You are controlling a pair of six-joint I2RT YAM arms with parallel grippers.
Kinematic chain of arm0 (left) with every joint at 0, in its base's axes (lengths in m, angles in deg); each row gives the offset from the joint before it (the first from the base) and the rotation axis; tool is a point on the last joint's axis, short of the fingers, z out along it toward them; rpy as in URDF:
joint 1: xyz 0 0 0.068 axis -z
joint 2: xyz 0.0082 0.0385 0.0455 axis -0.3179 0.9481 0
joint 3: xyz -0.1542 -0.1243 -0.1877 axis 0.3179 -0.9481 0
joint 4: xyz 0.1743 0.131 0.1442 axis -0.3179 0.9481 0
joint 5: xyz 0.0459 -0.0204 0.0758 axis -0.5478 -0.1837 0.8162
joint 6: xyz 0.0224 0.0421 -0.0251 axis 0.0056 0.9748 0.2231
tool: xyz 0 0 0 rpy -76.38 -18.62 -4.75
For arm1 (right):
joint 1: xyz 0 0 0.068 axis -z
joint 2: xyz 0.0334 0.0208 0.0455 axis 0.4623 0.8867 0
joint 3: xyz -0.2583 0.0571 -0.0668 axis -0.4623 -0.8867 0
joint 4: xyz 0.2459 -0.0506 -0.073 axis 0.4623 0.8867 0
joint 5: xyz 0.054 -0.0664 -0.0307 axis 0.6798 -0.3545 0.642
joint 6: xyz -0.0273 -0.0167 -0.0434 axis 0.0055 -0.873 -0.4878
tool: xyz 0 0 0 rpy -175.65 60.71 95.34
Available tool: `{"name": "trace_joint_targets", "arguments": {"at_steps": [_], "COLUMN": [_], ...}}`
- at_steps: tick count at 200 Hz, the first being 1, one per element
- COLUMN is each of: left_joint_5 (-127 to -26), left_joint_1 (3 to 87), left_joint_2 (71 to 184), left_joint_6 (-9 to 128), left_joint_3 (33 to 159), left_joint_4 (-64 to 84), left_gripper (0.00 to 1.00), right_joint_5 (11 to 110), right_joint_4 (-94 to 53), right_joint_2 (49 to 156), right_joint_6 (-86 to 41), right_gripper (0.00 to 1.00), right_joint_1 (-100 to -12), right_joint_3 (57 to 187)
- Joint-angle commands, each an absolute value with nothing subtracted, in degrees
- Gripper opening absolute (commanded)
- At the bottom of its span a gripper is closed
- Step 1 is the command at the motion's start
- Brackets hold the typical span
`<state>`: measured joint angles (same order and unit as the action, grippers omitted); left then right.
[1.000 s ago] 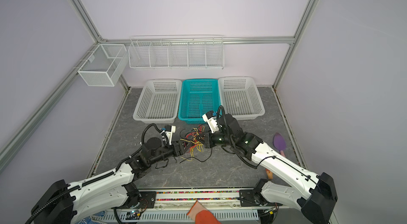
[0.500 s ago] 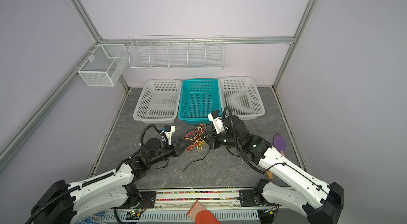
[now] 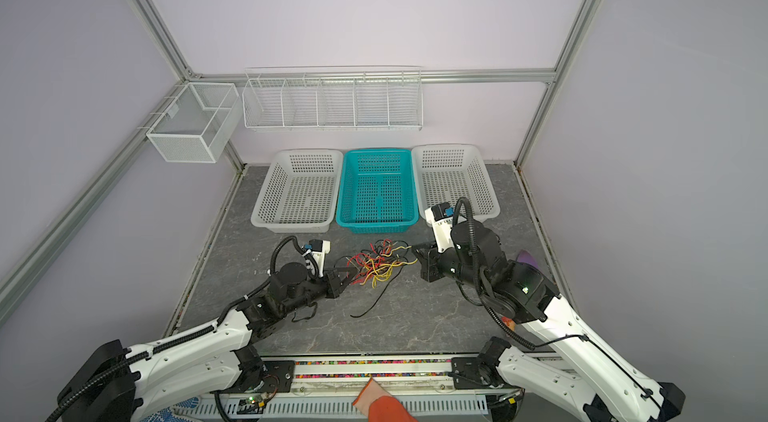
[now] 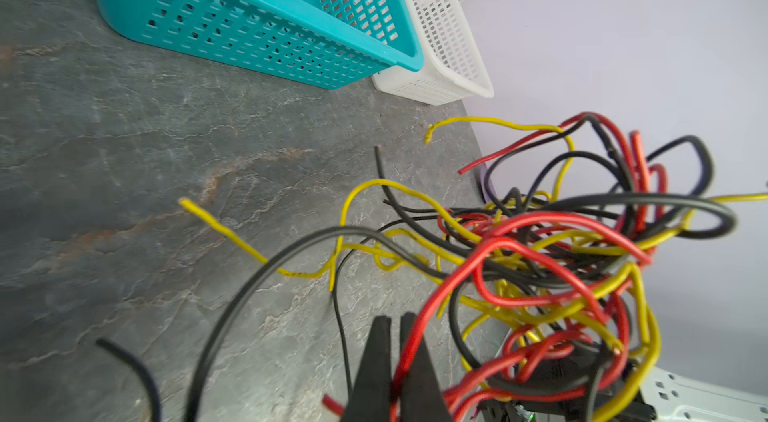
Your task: Untangle the cables
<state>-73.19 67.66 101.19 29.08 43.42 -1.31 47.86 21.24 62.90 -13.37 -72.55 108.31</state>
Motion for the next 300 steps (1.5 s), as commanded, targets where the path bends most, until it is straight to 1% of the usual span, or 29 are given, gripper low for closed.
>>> {"name": "trace_joint_targets", "arguments": {"at_steps": [1,19,42,64,68,86,100,109,116,155,171,180,202,231,254,282,300], "left_joint_5": [-64.38,-64.24,-65.40,-66.73,-66.95,-67.95,-68.25,-68.27,-68.36,-68.88,-70.90,-72.88,-74.73,-73.77,-75.51,-79.98,-81.70], "left_joint_1": [66.74,66.78,66.72,66.74,66.78,66.73,66.77,66.78,66.76,66.73,66.74,66.72,66.87,66.88,66.87,66.87,66.87], "left_joint_2": [100.93,100.20,98.58,96.49,95.97,94.38,93.45,93.05,92.87,90.65,88.77,85.88,80.86,73.92,72.46,73.20,74.28], "left_joint_6": [30.97,31.79,32.27,33.35,33.62,35.45,37.22,38.62,39.67,43.45,44.09,44.56,43.65,41.91,40.14,37.14,36.72], "left_joint_3": [40.79,41.24,42.01,42.93,43.29,44.79,46.09,47.03,47.65,49.35,48.07,46.69,45.11,44.95,45.07,44.42,44.32], "left_joint_4": [11.90,13.78,14.35,14.13,14.32,15.26,16.63,17.88,18.67,21.39,19.10,16.91,14.83,16.73,16.52,10.99,9.32], "left_gripper": [0.00,0.00,0.00,0.00,0.00,0.00,0.00,0.00,0.00,0.00,0.00,0.00,0.00,0.00,0.00,0.00,0.00], "right_joint_5": [38.35,37.86,45.09,48.47,49.57,55.27,55.06,54.68,54.24,56.15,57.76,59.01,56.99,54.95,58.58,64.54,66.12], "right_joint_4": [22.10,23.68,23.95,23.66,23.05,20.66,21.91,22.66,22.82,19.01,15.51,13.13,10.21,5.50,-0.51,-8.97,-14.21], "right_joint_2": [59.33,59.48,62.03,63.63,63.46,62.80,63.62,64.19,64.47,67.67,70.09,71.45,74.37,77.15,79.77,83.48,84.65], "right_joint_6": [-16.17,-16.66,-17.69,-17.72,-18.15,-20.32,-20.54,-20.71,-20.71,-19.65,-18.12,-17.77,-16.64,-14.43,-12.79,-10.34,-9.01], "right_gripper": [0.07,0.07,0.06,0.07,0.10,0.34,0.50,0.58,0.61,0.62,0.61,0.59,0.57,0.55,0.55,0.54,0.54], "right_joint_1": [-70.87,-70.54,-70.51,-70.47,-70.51,-70.46,-70.47,-70.44,-70.50,-70.51,-70.50,-70.51,-70.41,-69.70,-69.16,-69.13,-69.11], "right_joint_3": [113.77,114.47,113.15,110.96,110.30,107.93,108.28,108.65,108.70,105.47,103.33,102.30,101.26,98.96,96.73,95.96,93.83]}}
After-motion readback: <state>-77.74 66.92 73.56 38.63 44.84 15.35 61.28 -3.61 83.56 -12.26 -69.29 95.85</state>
